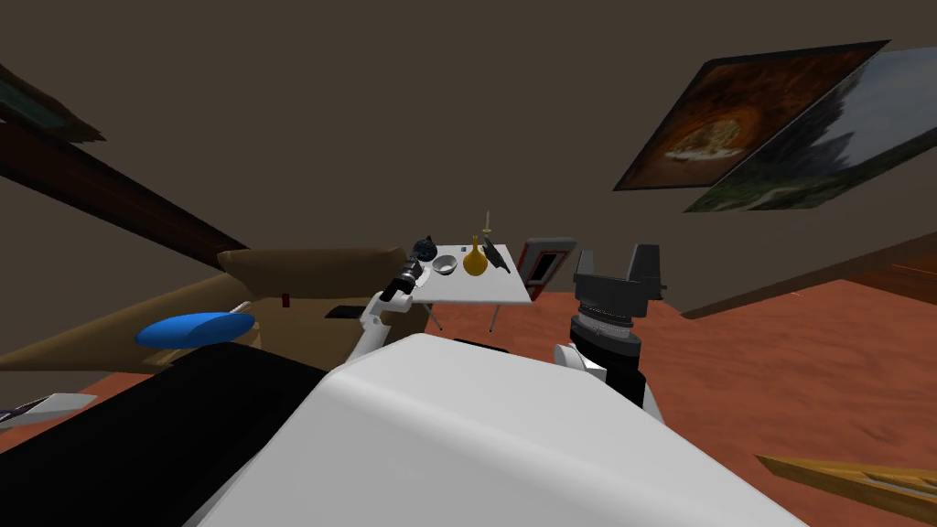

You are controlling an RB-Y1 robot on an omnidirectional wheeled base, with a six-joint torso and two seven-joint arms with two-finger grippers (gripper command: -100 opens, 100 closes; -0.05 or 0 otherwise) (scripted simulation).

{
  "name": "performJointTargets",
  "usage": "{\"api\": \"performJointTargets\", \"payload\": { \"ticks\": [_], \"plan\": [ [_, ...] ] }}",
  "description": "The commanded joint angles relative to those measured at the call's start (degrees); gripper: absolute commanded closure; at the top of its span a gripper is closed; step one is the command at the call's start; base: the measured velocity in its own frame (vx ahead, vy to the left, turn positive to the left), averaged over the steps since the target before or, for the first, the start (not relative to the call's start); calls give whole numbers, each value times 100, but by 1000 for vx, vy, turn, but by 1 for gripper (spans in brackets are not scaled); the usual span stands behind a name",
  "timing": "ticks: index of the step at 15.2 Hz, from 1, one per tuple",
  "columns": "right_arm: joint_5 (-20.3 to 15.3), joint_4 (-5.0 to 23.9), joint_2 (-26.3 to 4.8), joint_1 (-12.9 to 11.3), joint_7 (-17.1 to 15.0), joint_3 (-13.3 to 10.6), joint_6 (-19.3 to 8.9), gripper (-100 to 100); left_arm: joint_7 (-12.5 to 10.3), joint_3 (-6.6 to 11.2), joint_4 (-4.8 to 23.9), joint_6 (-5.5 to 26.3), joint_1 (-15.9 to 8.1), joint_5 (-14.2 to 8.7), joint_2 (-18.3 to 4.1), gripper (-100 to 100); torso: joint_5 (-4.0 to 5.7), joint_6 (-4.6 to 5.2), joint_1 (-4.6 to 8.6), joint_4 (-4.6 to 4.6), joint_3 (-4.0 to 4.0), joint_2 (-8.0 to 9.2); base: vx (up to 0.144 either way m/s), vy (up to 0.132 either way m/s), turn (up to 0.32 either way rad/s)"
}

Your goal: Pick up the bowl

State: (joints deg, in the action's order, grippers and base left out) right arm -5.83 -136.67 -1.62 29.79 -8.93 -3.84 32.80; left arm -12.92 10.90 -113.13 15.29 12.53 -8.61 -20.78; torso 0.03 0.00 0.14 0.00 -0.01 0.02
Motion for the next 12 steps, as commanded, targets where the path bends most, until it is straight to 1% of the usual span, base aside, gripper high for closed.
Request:
{"api": "performJointTargets", "payload": {
  "ticks": [1, 2, 4, 5, 7, 8, 9, 11, 12],
  "plan": [
    [0, 0, 0, 0, 0, 0, 0, 0, -4, 10, 44, 161, -37, -7, -14, -100, 0, 0, 0, 0, 0, 0, 0, -17, 1],
    [0, 0, 0, 0, 0, 0, 0, 0, -46, 94, 171, 387, -169, -67, -104, -100, 0, -1, -4, 0, 0, 0, -2, -29, -89],
    [0, 0, 0, 0, 0, 0, 0, 0, -46, 94, 171, 566, -169, -67, -104, -100, 0, 2, -1, 0, 1, -1, -1, -31, -83],
    [0, 0, 0, 0, 0, 0, 0, 0, -89, 178, 298, 709, -302, -127, -192, -100, 0, 0, -2, 0, 0, -1, -1, -33, -81],
    [0, 0, 0, 0, 0, 0, 0, 0, -89, 178, 298, 939, -302, -127, -192, -100, 0, 1, 0, 0, 1, -1, -3, -32, -63],
    [0, 0, 0, 0, 0, 0, 0, 0, -89, 178, 298, 973, -302, -127, -192, -100, 0, 0, -1, 0, 0, 0, -1, -16, -6],
    [0, 0, 0, 0, 0, 0, 0, 0, -131, 263, 426, 1167, -435, -188, -277, -100, -1, -1, -4, 0, 0, 0, -2, -30, -105],
    [0, 0, 0, 0, 0, 0, 0, 0, -131, 263, 426, 1380, -435, -188, -277, -100, 0, 1, -1, 0, 0, 0, 0, -29, -73],
    [0, 0, 0, 0, 0, 0, 0, 0, -131, 263, 426, 1383, -435, -188, -277, -100, 0, 0, -2, 0, 0, 0, 1, -16, 9]
  ]
}}
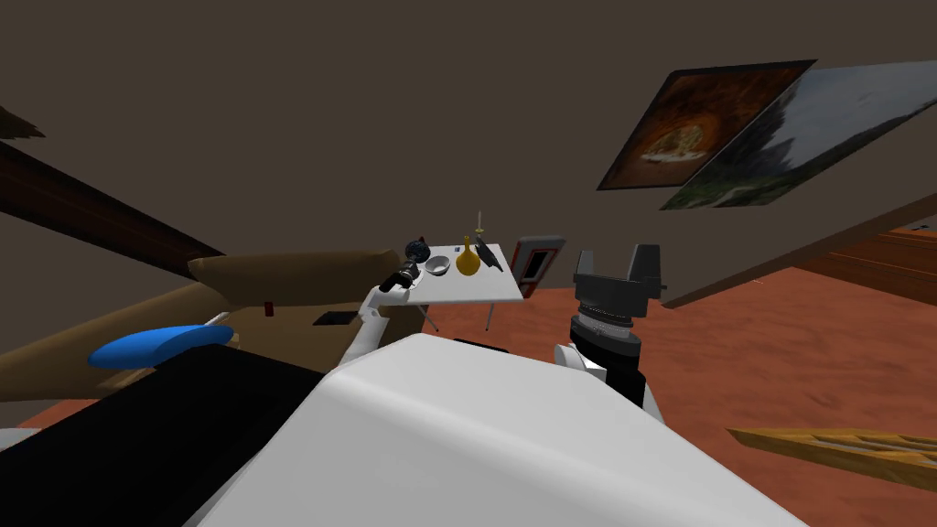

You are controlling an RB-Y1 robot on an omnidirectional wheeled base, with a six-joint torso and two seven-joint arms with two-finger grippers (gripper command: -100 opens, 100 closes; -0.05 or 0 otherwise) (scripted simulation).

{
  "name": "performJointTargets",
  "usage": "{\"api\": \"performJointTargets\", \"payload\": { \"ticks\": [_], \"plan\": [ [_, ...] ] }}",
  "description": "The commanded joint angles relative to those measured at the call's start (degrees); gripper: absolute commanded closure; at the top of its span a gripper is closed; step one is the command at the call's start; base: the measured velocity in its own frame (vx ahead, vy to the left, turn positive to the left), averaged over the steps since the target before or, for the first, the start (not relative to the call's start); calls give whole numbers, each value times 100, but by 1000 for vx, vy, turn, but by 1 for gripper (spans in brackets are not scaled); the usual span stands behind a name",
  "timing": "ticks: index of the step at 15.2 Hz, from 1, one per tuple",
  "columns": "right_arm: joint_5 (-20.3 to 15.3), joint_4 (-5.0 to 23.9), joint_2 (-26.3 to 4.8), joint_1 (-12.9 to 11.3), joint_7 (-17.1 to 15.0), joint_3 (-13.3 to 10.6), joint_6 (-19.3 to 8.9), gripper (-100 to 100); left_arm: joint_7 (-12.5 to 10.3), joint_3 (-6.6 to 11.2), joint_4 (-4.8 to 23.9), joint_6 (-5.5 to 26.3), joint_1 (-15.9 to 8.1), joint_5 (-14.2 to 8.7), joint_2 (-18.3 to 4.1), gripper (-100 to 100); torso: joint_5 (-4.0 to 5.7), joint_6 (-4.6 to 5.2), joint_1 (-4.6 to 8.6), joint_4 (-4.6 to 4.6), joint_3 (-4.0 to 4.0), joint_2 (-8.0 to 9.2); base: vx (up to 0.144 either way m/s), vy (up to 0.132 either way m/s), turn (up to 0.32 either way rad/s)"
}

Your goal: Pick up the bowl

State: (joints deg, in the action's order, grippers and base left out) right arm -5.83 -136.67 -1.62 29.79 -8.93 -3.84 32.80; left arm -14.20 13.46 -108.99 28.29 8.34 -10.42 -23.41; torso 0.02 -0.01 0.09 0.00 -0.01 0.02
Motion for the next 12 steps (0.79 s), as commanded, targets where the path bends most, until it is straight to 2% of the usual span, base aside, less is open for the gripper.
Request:
{"api": "performJointTargets", "payload": {
  "ticks": [1, 3, 4, 7, 8, 10, 11, 12],
  "plan": [
    [0, 0, 0, 0, 0, 0, 0, 0, -46, 92, 140, 286, -150, -69, -95, -100, 0, 0, 0, 0, 0, 0, 2, -29, -102],
    [0, 0, 0, 0, 0, 0, 0, 0, -46, 92, 140, 491, -150, -69, -95, -100, 1, 3, 4, 0, 1, -1, 0, -29, -69],
    [0, 0, 0, 0, 0, 0, 0, 0, -88, 177, 267, 653, -284, -130, -175, -100, 0, 1, 3, 0, 0, -1, 0, -35, -81],
    [0, 0, 0, 0, 0, 0, 0, 0, -88, 177, 267, 899, -284, -130, -175, -100, 1, 1, 5, 0, 1, -1, 2, -30, -53],
    [0, 0, 0, 0, 0, 0, 0, 0, -131, 261, 393, 1092, -417, -190, -252, -100, 0, 0, 2, 0, 0, -1, 4, -29, -72],
    [0, 0, 0, 0, 0, 0, 0, 0, -131, 261, 393, 1303, -417, -190, -252, -100, 1, 2, 5, 0, 1, -2, 3, -30, -73],
    [0, 0, 0, 0, 0, 0, 0, 0, -172, 345, 517, 1467, -548, -250, -326, -100, 1, 1, 3, 0, 1, -1, -1, -38, -117],
    [0, 0, 0, -1, 0, 0, 0, 0, -172, 345, 517, 1588, -548, -250, -326, -100, 1, 4, 6, 0, 0, -1, 0, -42, -114]
  ]
}}
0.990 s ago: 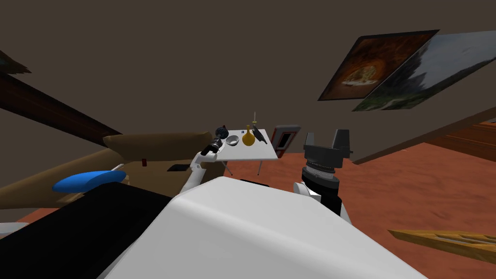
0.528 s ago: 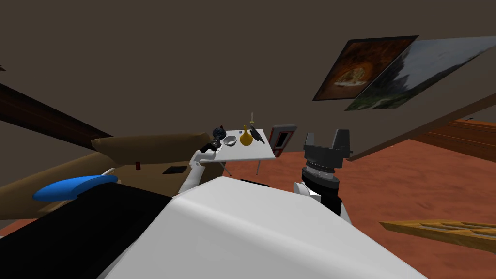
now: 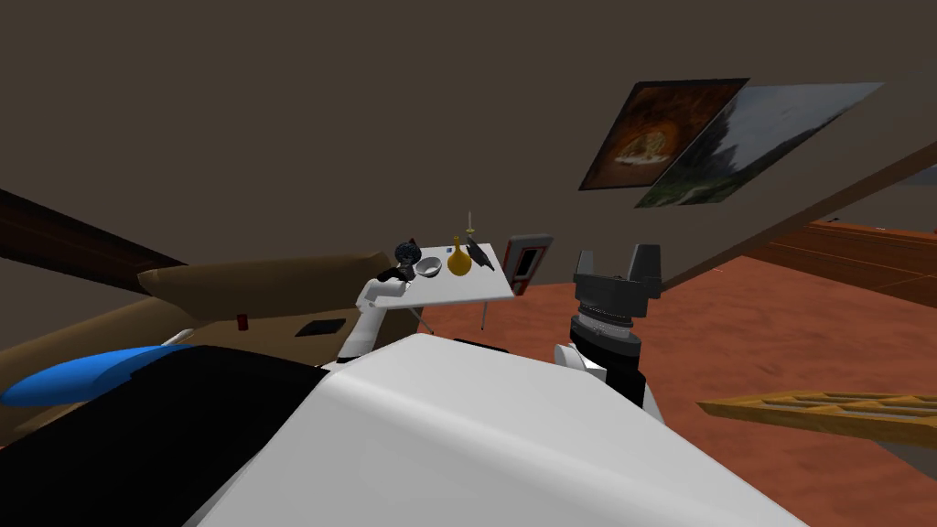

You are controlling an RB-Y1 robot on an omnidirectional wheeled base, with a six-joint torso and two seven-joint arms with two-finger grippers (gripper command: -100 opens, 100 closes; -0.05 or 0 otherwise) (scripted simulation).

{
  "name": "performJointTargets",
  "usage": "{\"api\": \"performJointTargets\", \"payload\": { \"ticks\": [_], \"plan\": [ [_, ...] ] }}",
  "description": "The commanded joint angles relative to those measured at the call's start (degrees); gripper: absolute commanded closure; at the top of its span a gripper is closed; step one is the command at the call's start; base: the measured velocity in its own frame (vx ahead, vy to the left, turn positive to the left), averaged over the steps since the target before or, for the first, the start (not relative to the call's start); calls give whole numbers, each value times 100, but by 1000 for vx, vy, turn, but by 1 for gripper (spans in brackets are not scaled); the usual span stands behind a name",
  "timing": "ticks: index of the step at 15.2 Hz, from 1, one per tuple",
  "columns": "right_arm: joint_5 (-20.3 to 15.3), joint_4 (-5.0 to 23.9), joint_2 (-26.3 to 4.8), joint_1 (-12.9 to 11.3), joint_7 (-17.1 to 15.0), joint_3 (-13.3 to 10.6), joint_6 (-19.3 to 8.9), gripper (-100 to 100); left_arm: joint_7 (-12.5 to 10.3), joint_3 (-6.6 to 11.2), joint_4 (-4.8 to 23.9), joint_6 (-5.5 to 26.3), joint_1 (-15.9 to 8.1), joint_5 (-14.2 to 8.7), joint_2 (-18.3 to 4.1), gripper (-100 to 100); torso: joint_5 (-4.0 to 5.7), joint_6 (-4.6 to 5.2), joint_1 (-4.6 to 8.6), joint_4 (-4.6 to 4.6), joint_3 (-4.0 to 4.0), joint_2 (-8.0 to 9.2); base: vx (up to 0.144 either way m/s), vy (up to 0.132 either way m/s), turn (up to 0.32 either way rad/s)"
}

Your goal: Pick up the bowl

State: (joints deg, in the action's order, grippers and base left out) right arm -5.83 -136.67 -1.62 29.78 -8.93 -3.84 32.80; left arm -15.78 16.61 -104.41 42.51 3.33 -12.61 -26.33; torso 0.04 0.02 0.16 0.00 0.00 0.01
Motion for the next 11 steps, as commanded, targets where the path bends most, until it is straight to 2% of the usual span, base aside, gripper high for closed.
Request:
{"api": "performJointTargets", "payload": {
  "ticks": [1, 2, 3, 5, 6, 8, 9, 11],
  "plan": [
    [0, 0, 0, 0, 0, 0, 0, 0, -14, 29, 59, 281, -47, -31, -33, -100, 0, 0, 0, 0, 0, 0, 2, -28, -32],
    [0, 0, 0, 0, 0, 0, 0, 0, -14, 29, 59, 281, -47, -31, -33, -100, 0, -2, -2, 0, 0, 0, 2, -15, 11],
    [0, 0, 0, 0, 0, 0, 0, 0, -55, 111, 181, 494, -176, -90, -104, -100, -1, -3, -7, 0, 0, 1, 0, -29, -73],
    [0, 0, 0, 0, 0, 0, 0, 0, -55, 111, 181, 673, -176, -90, -104, -100, -1, 0, -3, 0, 0, 0, 2, -29, -79],
    [0, 0, 0, 0, 0, 0, 0, 0, -95, 192, 300, 816, -303, -148, -172, -100, -1, -2, -5, 0, 0, 0, 6, -31, -108],
    [0, 0, 0, 0, 0, 0, 0, 0, -95, 192, 300, 1058, -303, -148, -172, -100, 0, 0, -2, 0, 1, -2, 9, -32, -70],
    [0, 0, 0, 0, 0, 0, 0, 0, -134, 270, 416, 1194, -428, -204, -237, -100, -1, -3, -3, 0, 1, -2, 10, -34, -68],
    [0, 0, 0, 0, 0, 0, 0, 0, -134, 270, 416, 1432, -428, -204, -237, -100, 0, -1, -1, -1, 2, -3, 8, -33, -68]
  ]
}}
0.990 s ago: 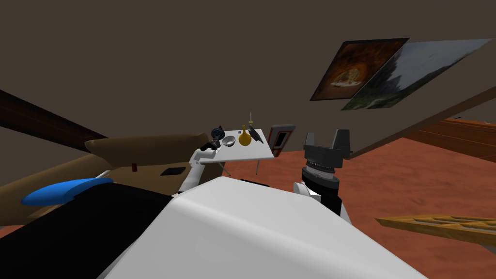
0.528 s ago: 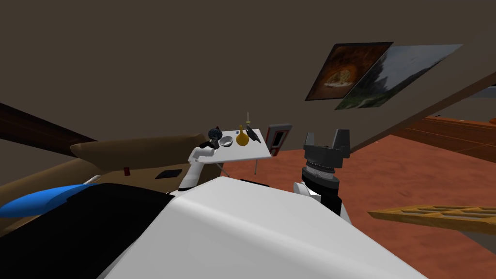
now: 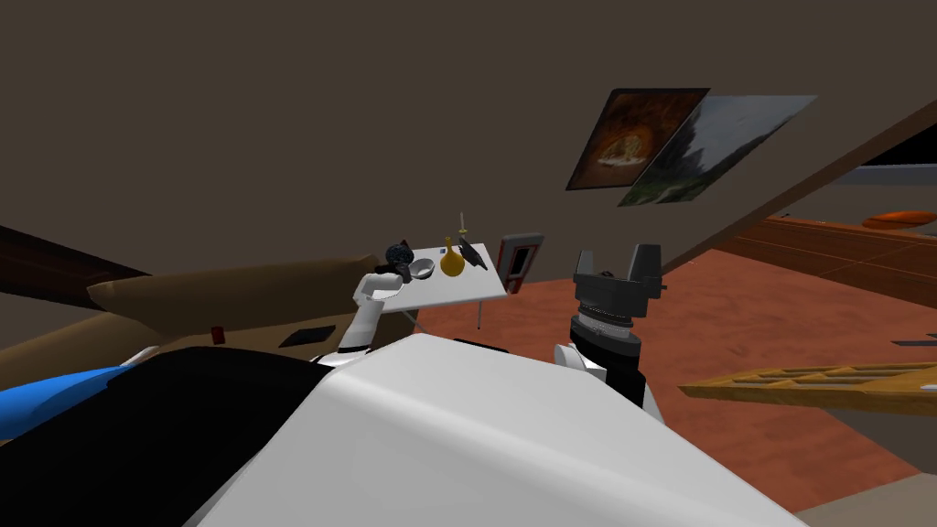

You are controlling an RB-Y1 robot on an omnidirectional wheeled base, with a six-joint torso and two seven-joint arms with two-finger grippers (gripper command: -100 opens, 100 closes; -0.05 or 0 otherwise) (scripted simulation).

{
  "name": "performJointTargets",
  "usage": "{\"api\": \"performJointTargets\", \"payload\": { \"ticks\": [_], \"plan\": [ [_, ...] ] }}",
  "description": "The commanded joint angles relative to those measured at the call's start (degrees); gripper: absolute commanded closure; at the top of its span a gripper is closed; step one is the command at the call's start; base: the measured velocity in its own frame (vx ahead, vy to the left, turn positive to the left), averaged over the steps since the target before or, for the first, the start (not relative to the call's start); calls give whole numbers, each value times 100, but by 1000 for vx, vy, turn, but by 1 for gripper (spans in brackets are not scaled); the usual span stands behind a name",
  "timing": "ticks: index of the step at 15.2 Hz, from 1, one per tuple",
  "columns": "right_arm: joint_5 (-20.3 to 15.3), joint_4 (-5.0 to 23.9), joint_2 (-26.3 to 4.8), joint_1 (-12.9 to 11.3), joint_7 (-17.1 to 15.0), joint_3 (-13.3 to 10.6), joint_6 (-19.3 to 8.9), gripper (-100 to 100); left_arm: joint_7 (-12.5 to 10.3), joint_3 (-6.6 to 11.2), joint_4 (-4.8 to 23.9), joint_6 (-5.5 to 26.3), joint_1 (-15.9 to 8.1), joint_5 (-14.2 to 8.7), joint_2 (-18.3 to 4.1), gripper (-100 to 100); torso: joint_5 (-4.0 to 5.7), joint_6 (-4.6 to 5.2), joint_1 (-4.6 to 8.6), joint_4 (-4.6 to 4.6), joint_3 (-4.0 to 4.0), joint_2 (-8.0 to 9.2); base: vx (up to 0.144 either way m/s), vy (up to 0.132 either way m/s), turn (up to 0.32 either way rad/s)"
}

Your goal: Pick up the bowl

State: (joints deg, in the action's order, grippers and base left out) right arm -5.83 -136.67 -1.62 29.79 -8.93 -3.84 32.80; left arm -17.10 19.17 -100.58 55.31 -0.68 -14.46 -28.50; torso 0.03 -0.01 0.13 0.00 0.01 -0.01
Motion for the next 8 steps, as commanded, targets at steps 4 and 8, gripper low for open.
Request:
{"api": "performJointTargets", "payload": {
  "ticks": [4, 8],
  "plan": [
    [0, 0, 0, 0, 0, 0, 0, 0, -40, 91, 146, 514, -148, -73, -82, -100, 0, -1, -1, 0, -1, 1, 5, -27, -55],
    [0, 0, 0, 0, 0, 0, 0, 0, -111, 235, 357, 1042, -378, -176, -195, -100, -1, -1, -3, 1, -1, 2, 6, -25, -76]
  ]
}}
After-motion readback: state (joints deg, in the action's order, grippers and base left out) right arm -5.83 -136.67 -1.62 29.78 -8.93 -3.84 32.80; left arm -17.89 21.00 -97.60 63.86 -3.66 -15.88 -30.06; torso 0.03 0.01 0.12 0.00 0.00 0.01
